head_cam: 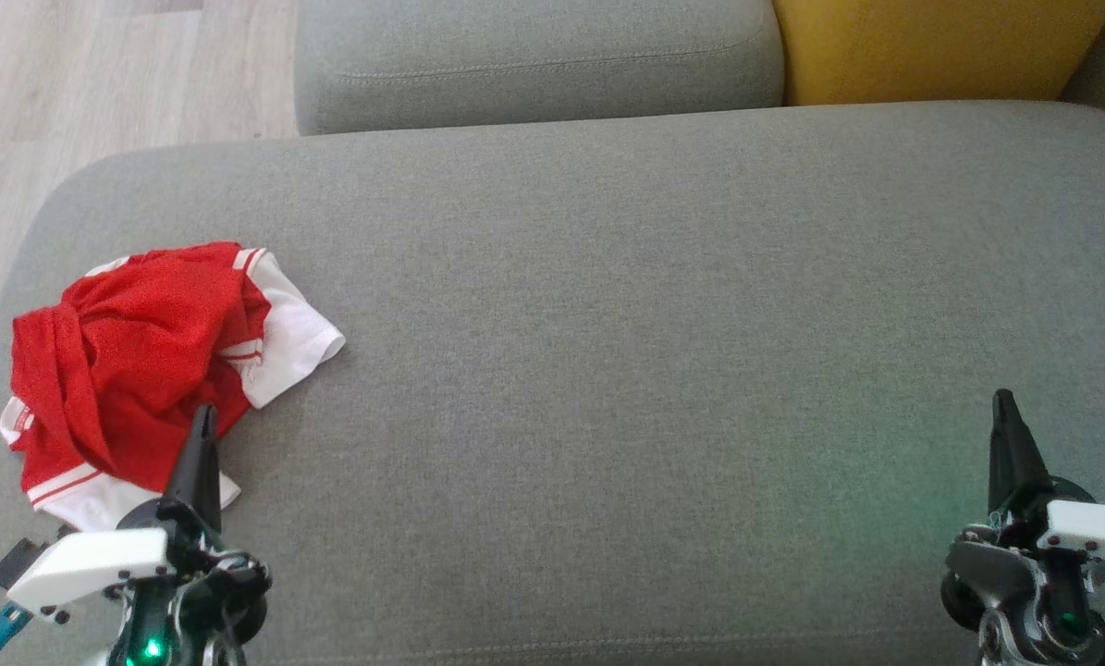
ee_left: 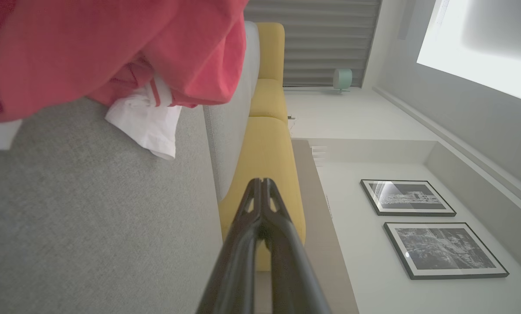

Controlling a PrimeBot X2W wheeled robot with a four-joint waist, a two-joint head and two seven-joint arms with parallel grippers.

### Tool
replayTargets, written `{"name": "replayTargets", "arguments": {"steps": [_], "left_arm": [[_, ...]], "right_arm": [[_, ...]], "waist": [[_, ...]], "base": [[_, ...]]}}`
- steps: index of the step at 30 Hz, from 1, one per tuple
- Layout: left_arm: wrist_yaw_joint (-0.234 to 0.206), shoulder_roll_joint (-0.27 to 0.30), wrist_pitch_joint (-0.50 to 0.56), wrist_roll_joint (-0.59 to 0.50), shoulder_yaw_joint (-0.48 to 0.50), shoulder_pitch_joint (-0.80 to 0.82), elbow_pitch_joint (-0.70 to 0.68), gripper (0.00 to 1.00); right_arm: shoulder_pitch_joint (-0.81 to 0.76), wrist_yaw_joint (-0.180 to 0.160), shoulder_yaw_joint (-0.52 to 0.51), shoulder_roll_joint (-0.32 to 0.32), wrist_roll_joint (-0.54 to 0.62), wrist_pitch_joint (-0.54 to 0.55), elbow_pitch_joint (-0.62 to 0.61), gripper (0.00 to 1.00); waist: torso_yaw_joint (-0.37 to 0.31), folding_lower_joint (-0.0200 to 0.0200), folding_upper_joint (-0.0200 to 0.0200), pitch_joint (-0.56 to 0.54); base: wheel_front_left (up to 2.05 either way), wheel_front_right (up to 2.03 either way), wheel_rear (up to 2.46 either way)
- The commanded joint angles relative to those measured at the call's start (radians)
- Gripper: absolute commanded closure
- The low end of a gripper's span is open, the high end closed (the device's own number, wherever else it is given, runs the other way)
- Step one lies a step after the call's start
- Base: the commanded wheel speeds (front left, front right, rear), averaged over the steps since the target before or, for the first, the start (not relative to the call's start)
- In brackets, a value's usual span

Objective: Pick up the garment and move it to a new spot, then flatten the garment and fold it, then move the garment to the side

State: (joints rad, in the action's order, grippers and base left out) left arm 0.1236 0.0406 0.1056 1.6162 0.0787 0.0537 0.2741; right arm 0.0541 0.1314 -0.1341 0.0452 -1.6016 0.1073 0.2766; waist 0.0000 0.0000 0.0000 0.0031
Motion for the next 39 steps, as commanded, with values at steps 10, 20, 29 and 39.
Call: {"name": "replayTargets", "arguments": {"steps": [10,20,29,39], "left_arm": [[0.007,0.01,0.007,-0.007,0.035,0.054,-0.029,1.0],[-0.001,-0.001,-0.001,0.0,-0.002,-0.002,0.01,0.0],[-0.001,-0.006,-0.022,-0.016,-0.005,-0.017,0.037,0.0],[-0.003,-0.004,-0.052,-0.063,0.013,-0.005,0.022,0.0]], "right_arm": [[0.054,-0.001,0.021,0.005,-0.007,0.006,-0.032,1.0],[-0.003,0.0,0.001,0.0,0.0,0.0,0.009,0.0],[-0.015,0.0,0.005,-0.002,0.025,-0.021,0.036,0.0],[0.004,0.0,-0.006,-0.001,0.098,-0.051,0.031,0.0]], "waist": [[0.0,0.0,0.0,0.0],[0.0,0.0,0.0,0.0],[-0.003,0.0,0.0,-0.001],[-0.01,0.0,0.0,-0.002]], "base": [[0.0,0.0,0.0],[0.0,0.0,0.0],[0.0,0.0,0.0],[0.0,0.0,0.0]]}}
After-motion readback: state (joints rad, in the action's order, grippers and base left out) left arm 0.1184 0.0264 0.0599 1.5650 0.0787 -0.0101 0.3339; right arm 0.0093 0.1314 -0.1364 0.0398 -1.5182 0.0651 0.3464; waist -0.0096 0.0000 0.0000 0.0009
